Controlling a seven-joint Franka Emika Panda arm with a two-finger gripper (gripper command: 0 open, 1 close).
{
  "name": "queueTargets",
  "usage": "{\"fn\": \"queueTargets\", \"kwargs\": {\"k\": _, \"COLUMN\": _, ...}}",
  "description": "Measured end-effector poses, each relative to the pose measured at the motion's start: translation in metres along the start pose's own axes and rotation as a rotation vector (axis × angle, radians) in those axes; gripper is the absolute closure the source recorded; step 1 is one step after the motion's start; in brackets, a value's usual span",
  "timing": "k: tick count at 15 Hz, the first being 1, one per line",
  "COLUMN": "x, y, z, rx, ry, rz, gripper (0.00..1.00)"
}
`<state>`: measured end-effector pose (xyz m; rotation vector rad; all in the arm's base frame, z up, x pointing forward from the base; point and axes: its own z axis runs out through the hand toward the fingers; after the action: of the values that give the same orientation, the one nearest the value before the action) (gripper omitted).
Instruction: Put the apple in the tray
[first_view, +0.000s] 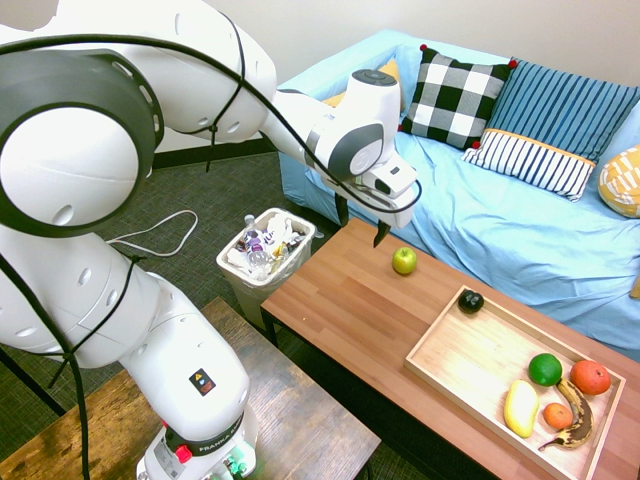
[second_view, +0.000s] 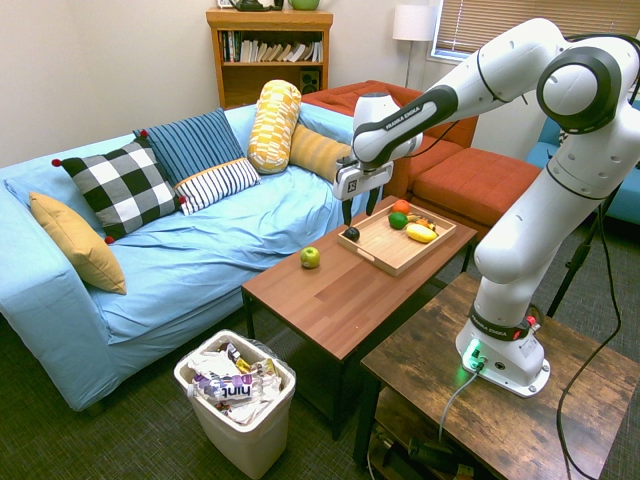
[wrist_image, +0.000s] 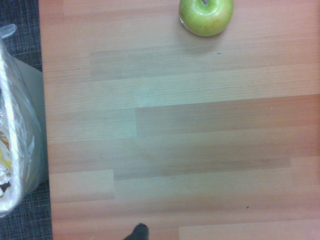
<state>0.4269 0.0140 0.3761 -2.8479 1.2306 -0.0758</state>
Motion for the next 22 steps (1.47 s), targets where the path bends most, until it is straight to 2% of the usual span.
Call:
{"fn": "queueTargets", "kwargs": {"k": 5, "x": 0.007, "y": -0.007, "z": 0.004, "rx": 0.003, "ry": 0.017, "rz": 0.022, "gripper": 0.0}}
{"fn": "queueTargets", "kwargs": {"k": 7, "x": 0.022, "y": -0.019, "z": 0.018, "rx": 0.008, "ry": 0.039, "rz": 0.051, "gripper": 0.0}}
{"fn": "queueTargets", "kwargs": {"k": 14, "x": 0.113, "y": -0.101, "z": 0.126, "rx": -0.026, "ry": 0.0, "rz": 0.083, "gripper": 0.0}}
{"fn": "queueTargets", "kwargs": {"k": 17, "x": 0.142, "y": -0.138, "z": 0.166, "rx": -0.068, "ry": -0.016, "rz": 0.093, "gripper": 0.0}}
{"fn": "queueTargets", "kwargs": {"k": 22, "x": 0.168, "y": -0.155, "z": 0.221, "rx": -0.127, "ry": -0.045, "rz": 0.114, "gripper": 0.0}}
